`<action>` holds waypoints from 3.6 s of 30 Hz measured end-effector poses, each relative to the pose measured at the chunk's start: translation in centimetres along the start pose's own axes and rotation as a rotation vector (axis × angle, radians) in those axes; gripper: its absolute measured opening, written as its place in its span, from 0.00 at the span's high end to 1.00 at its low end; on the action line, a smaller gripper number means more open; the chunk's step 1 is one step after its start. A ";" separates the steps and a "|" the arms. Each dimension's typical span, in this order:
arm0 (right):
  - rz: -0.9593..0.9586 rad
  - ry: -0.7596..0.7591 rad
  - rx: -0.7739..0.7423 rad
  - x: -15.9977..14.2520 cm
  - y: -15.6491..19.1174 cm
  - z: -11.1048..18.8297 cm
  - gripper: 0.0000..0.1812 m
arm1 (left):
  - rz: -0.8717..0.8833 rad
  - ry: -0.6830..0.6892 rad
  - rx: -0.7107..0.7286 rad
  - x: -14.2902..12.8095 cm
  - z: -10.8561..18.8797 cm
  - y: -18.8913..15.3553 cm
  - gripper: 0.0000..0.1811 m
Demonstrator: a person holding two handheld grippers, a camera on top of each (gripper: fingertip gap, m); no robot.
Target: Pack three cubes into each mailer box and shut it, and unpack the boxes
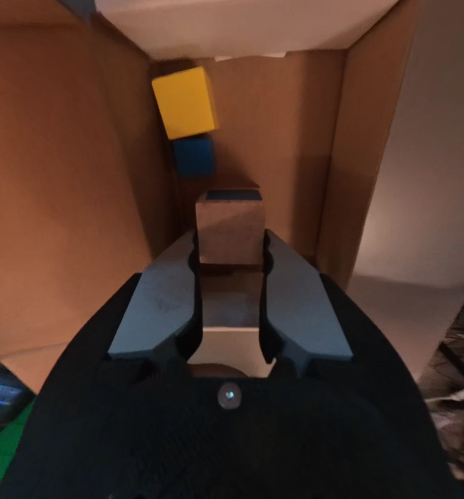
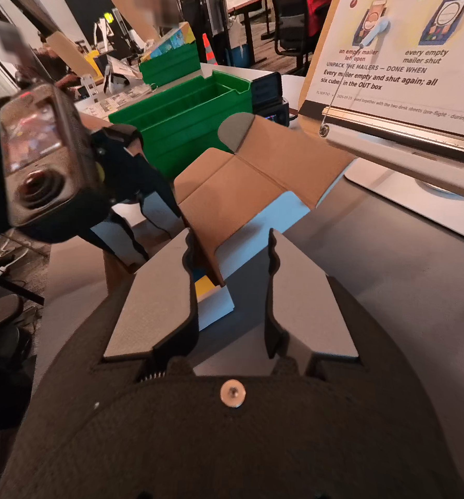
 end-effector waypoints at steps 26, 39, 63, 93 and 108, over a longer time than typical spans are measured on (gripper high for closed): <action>-0.211 -0.076 0.484 1.1 5.5 0.5 0.63 | -0.124 -0.893 1.172 2.9 9.2 2.8 0.76; -0.279 -0.048 0.701 0.5 8.8 -1.4 0.74 | -0.212 -1.078 1.099 4.5 10.5 0.1 0.76; -0.084 -0.059 -0.809 0.9 -2.4 32.6 0.75 | -0.124 -1.048 1.118 4.0 10.1 0.6 0.78; -0.174 0.299 -0.829 -4.2 -1.9 31.1 0.78 | 0.126 -0.900 1.134 0.0 8.9 4.6 0.80; 0.159 -0.213 -0.243 5.9 0.1 1.8 0.82 | 0.163 -0.843 0.837 0.7 5.9 3.9 0.78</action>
Point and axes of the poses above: each gripper's, where its closed fingertips meet, z back along the fingers, x out of its top, y = z × x across the jaws, the point moved 3 cm from there along z, back along the fingers, and after that the axes turned 6 degrees about -z, right-handed, at the moved point
